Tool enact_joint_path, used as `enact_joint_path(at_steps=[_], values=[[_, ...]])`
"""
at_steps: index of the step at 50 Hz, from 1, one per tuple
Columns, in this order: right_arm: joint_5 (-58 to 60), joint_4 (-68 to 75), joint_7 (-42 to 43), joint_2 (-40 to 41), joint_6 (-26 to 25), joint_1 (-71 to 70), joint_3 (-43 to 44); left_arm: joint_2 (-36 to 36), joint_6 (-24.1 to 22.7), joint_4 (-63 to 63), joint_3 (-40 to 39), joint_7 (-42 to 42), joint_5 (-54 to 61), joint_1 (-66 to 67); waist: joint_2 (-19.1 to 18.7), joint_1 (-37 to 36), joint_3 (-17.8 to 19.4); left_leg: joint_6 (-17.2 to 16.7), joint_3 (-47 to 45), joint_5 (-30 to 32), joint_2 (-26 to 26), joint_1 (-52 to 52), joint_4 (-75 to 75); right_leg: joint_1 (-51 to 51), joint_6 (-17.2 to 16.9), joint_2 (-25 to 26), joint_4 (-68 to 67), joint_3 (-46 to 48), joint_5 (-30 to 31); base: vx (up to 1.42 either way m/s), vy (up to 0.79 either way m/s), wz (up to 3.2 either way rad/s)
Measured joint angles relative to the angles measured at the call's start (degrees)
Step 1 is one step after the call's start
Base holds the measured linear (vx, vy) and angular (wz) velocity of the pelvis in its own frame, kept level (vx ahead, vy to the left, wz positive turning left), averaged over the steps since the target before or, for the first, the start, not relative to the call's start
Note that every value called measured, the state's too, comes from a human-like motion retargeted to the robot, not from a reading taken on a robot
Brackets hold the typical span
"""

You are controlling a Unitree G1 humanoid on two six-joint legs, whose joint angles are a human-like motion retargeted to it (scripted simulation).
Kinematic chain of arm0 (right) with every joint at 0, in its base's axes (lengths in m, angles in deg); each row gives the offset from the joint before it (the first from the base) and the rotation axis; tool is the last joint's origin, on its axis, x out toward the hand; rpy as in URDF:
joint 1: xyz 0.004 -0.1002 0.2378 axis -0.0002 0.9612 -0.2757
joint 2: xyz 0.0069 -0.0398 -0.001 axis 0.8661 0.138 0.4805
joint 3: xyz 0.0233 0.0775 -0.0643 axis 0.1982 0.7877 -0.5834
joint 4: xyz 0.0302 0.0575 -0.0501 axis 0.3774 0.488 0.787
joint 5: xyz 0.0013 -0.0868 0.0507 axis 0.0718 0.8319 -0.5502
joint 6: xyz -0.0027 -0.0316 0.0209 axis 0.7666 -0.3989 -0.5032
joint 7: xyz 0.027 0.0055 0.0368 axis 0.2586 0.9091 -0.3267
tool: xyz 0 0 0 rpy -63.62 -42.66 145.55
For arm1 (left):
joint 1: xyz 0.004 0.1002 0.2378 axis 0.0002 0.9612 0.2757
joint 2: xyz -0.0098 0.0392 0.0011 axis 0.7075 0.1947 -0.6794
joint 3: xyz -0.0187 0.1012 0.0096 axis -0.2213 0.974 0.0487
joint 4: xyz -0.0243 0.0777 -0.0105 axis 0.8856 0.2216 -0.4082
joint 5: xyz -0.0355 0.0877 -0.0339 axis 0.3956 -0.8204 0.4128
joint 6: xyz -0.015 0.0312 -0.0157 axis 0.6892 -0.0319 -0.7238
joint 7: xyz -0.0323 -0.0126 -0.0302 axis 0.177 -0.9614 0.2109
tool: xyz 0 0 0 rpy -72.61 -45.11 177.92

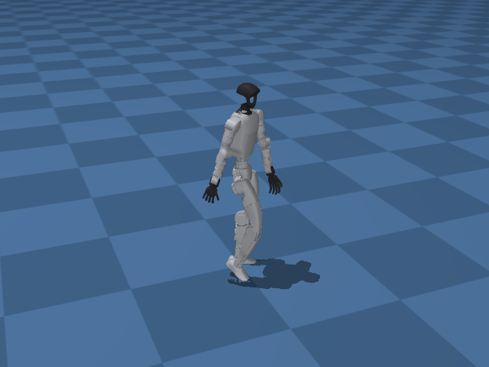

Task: Upper body actions

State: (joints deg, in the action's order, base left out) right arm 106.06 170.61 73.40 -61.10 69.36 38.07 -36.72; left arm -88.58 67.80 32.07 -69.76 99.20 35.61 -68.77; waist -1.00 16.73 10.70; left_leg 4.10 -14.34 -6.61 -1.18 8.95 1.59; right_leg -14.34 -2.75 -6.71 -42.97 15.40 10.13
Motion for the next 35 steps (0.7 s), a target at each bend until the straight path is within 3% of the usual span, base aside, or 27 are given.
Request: enact_joint_path(at_steps=[3,7,10,13,15,20,27,31,35], values=[[1.0,-2.2,0.1,0.7,-0.2,-1.5,-1.0,0.0,1.9,1.4,-0.2,-0.3,0.3,2.8,1.3,-1.5,-1.5,0.1,-0.3,-0.5,2.4,-0.3,0.0,7.3,-2.0,2.4,16.3,-3.8,4.4,0.10,-0.04,-0.22],[5.5,-4.8,1.0,0.7,0.1,-3.1,-3.6,0.0,4.0,3.2,-0.7,-2.0,0.7,5.2,2.8,-2.6,-2.1,-0.1,0.2,-1.2,4.8,0.2,0.1,16.5,-1.9,2.4,32.4,-0.9,-7.9,0.12,-0.06,0.05],[8.5,-5.5,1.3,0.6,0.6,-3.5,-4.6,0.3,4.3,4.2,0.9,-2.1,-1.7,5.9,3.5,-4.6,-3.2,-0.5,-0.2,-1.5,6.0,0.1,0.0,20.2,-2.7,0.6,41.5,8.0,-7.4,0.14,-0.11,-0.19],[9.1,-5.7,0.8,1.1,0.5,-3.4,-4.3,-0.1,4.6,3.4,2.6,-1.6,-5.7,6.6,3.0,-8.5,-5.1,-1.4,-2.6,-1.7,5.3,-1.5,-0.3,18.3,-3.5,1.1,42.8,6.2,-6.3,0.10,-0.13,-0.71],[8.6,-6.0,0.5,1.5,0.6,-3.4,-3.5,-0.6,4.3,1.8,3.1,-1.2,-7.8,7.0,2.8,-9.0,-5.4,-1.9,-2.7,-1.4,4.8,-2.6,-0.4,15.7,-2.2,1.4,41.0,2.6,-6.8,0.10,-0.11,-0.20],[4.8,-4.9,1.7,0.8,1.7,-3.1,-3.9,-1.3,3.6,-2.1,2.7,-2.0,-6.6,8.0,1.9,-5.2,-2.1,-2.8,-1.4,-0.5,3.5,-1.8,-0.4,15.8,0.2,2.7,38.5,2.2,-8.6,0.12,-0.08,0.29],[-3.9,3.5,3.6,-1.2,0.0,-3.1,-4.3,-1.0,6.6,0.0,-3.2,-4.9,-2.0,11.2,0.6,-6.1,-3.4,-5.1,-0.6,-1.7,1.9,-1.5,1.6,17.8,2.3,4.3,41.0,2.4,-8.9,0.20,-0.19,0.06],[-10.2,4.5,5.2,-0.8,-0.7,-6.1,-8.7,0.2,5.6,0.7,-8.2,-5.0,4.2,17.1,0.1,-6.8,-4.0,-7.1,-2.1,-2.7,-0.1,-3.7,7.2,17.7,3.5,4.8,41.1,1.0,-9.3,0.21,-0.20,-0.24],[-9.5,2.3,4.4,0.9,-0.4,-10.3,-13.0,0.8,6.8,3.0,-13.1,-4.3,9.6,25.2,1.6,-7.5,-2.7,-9.4,-4.4,5.9,-2.6,-8.2,19.6,18.8,4.7,3.3,40.1,-1.5,-9.9,0.17,-0.15,-0.31]])
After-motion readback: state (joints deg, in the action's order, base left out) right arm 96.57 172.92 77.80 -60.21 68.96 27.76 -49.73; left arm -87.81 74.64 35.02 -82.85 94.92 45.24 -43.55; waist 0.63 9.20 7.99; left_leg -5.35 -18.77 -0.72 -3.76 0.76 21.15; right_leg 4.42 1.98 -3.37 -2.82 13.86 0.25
